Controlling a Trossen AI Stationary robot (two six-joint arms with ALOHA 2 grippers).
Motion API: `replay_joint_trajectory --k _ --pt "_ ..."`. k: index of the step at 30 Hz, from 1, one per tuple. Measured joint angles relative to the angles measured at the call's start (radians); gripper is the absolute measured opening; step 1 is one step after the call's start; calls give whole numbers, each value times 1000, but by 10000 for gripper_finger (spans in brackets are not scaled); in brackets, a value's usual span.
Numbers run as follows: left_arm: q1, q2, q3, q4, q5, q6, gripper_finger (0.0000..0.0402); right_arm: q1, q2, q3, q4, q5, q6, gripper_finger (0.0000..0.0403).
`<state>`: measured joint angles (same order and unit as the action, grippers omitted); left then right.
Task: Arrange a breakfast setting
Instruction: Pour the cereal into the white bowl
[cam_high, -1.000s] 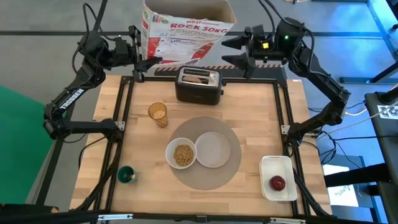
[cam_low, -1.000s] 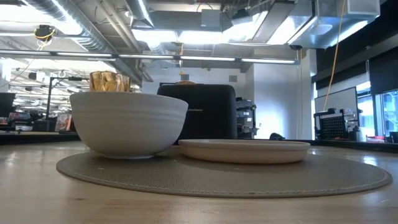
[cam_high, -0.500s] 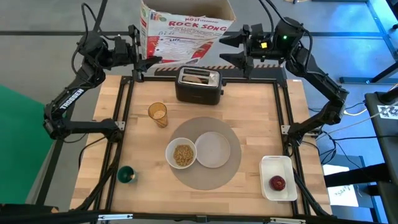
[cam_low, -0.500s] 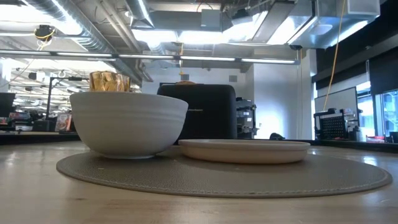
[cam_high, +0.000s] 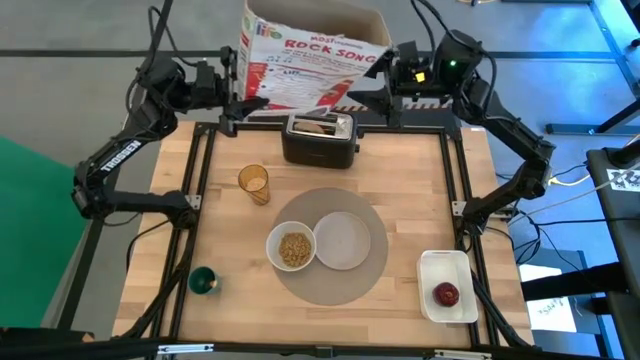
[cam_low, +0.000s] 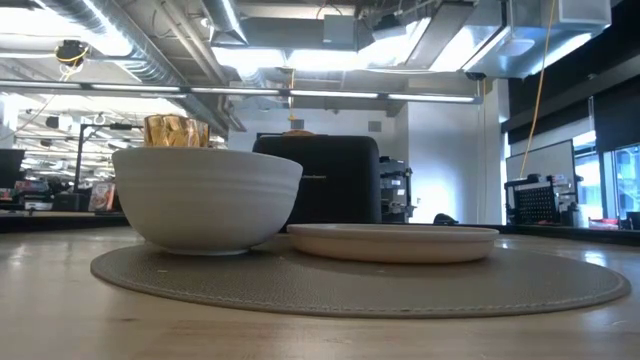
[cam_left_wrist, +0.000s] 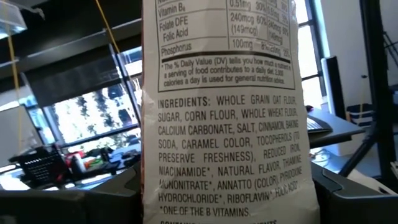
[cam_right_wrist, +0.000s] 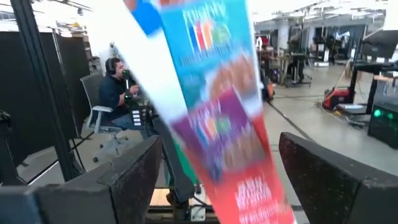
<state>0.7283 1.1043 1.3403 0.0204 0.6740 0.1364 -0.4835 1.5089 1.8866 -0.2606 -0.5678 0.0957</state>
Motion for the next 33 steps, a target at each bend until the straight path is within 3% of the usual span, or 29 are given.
replay_joint_trajectory --k 8,11,14,21,25,30,33 --pt "-46 47 0 5 2 -5 229 0 2 0 53 -25 2 314" --pt "-66 71 0 1 -12 -14 229 0 2 0 19 -26 5 297" --pt "-86 96 0 -2 -49 -87 229 0 2 0 -14 -26 5 245" --pt "-115 140 0 -19 -82 -179 233 -3 -1 0 -104 -19 4 71" --pt "-130 159 0 -54 -141 -235 254 -2 -1 0 -188 -11 -7 69" --pt "-133 166 0 -224 -226 -266 290 -3 -32 -4 -394 126 -69 69" --pt "-133 166 1 -331 -243 -266 310 -34 -77 -5 -500 157 -99 69"
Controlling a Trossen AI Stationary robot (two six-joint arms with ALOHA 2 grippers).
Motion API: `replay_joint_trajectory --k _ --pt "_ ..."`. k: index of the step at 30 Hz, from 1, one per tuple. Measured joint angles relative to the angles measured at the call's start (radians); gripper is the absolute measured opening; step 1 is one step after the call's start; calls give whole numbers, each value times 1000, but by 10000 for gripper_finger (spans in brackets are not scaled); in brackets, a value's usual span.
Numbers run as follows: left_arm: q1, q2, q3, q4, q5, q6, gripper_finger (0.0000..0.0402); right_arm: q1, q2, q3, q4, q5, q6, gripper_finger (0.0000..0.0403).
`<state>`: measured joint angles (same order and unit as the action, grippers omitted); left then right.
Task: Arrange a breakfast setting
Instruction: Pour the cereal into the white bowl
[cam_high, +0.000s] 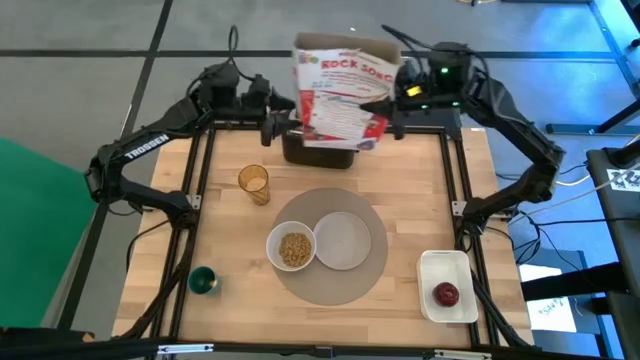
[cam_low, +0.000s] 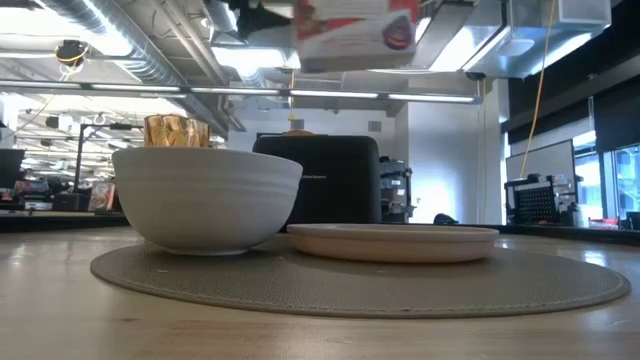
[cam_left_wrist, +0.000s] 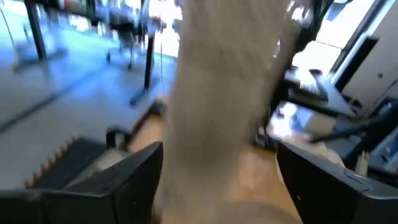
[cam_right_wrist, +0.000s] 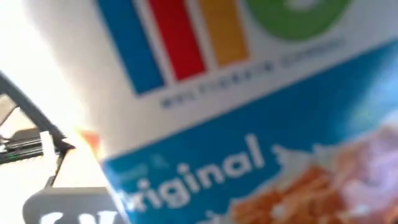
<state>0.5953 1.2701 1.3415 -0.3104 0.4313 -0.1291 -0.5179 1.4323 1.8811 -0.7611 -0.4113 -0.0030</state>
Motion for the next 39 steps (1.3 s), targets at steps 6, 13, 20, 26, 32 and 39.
replay_joint_trajectory --k 6,13,20,26,32,39 --pt "-20 0 0 -53 -5 -26 327 -58 -189 -188 17 107 25 69" --pt "-96 0 0 16 -120 -48 319 -78 -482 -600 122 460 133 69" --pt "-147 0 0 46 -221 -19 319 -78 -709 -974 239 604 247 68" --pt "-171 0 0 34 -272 -18 319 -77 -836 -1245 381 645 261 68" --pt "-193 0 0 -5 -300 -18 319 -79 -863 -1425 453 780 179 68" --pt "-227 0 0 -58 -333 -18 318 -79 -864 -1546 590 829 179 94"
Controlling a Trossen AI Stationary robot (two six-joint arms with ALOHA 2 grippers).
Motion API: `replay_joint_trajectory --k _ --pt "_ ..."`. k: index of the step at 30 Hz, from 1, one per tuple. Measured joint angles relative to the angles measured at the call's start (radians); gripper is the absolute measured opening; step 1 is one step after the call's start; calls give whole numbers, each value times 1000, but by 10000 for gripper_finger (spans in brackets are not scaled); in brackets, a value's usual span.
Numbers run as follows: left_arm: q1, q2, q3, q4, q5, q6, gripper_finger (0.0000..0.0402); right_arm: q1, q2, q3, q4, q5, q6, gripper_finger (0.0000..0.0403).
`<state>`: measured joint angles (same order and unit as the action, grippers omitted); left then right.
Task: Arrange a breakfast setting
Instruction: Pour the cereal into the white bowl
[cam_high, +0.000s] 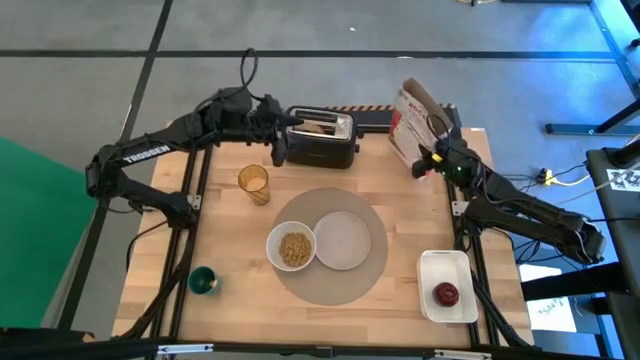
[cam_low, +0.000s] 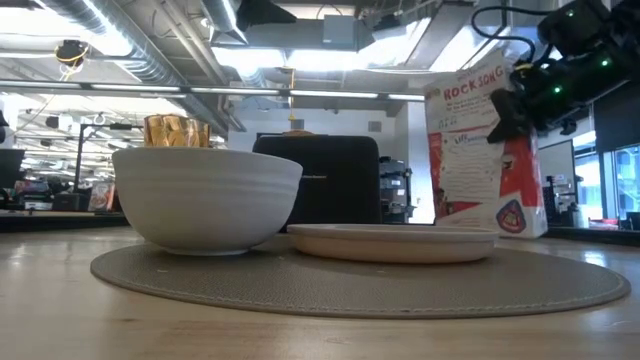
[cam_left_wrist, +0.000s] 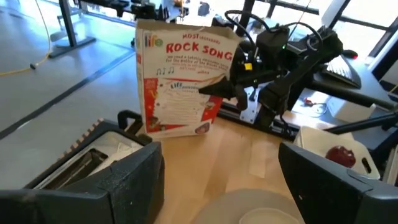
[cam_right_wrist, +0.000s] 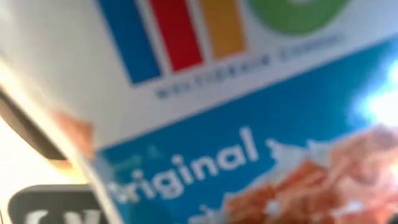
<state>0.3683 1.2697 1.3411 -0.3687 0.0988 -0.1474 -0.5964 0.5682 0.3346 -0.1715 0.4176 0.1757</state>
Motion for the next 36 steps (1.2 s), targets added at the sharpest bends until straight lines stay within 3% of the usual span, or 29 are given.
replay_joint_trajectory --k 7,15,21,28,36 --pt "-27 0 0 -51 -72 0 318 0 -31 -3 -21 -22 -1 117" --pt "-3 0 0 -72 -144 -2 318 0 -89 100 -130 -12 -55 195" --pt "66 12 0 -64 -139 -1 318 0 -95 158 -204 -5 -103 238" --pt "105 108 0 -41 -47 24 318 0 -97 231 -212 -9 -106 245" --pt "128 232 -1 -19 -36 178 294 0 -92 413 -268 -36 -160 246"
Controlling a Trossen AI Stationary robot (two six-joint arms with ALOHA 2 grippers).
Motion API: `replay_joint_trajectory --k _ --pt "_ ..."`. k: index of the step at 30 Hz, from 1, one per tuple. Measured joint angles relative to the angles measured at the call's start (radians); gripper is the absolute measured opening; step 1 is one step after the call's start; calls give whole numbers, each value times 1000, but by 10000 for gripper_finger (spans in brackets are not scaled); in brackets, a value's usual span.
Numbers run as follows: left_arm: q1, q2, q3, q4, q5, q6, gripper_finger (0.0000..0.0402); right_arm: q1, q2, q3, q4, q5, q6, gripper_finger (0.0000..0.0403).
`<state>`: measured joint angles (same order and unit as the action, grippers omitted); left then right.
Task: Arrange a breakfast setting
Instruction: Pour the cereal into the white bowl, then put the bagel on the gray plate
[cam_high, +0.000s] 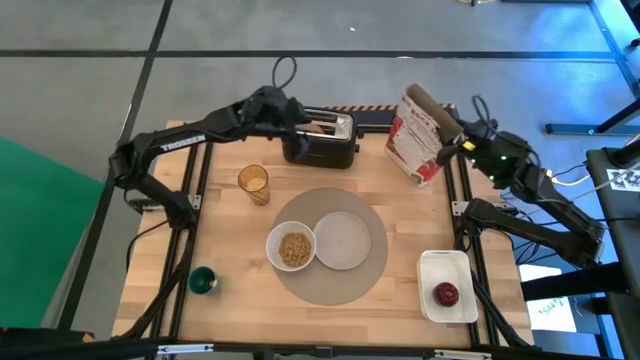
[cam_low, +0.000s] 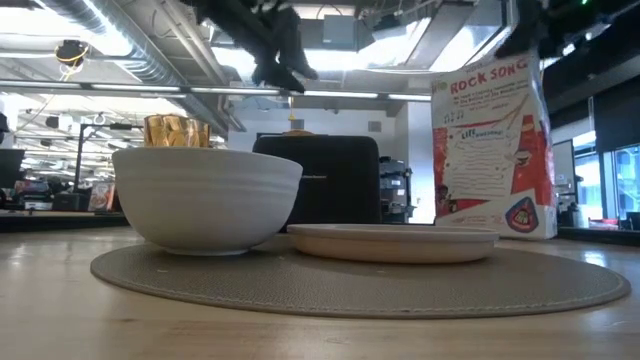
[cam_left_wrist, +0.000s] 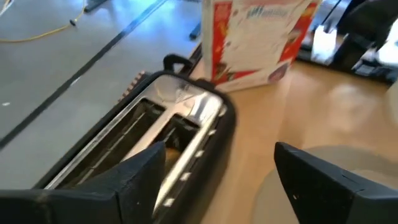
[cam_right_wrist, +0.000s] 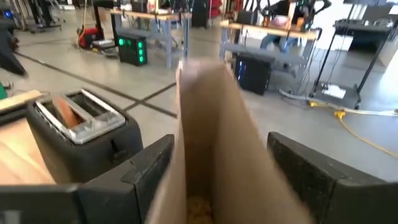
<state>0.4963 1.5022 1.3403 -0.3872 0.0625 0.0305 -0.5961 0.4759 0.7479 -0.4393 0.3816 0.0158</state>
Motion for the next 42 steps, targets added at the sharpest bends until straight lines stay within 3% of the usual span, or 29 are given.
replay_joint_trajectory --k 8,13,20,28,42 --pt "86 50 0 3 27 181 246 0 1 138 -26 -1 -21 246" --pt "131 64 0 3 87 322 234 0 23 211 -24 -34 -25 246" --pt "141 75 0 6 91 556 224 0 83 242 -14 -86 -26 246" --pt "175 153 0 -1 88 575 181 0 144 242 2 -174 25 246" --pt "176 163 0 -25 86 583 33 0 142 241 39 -174 43 246"
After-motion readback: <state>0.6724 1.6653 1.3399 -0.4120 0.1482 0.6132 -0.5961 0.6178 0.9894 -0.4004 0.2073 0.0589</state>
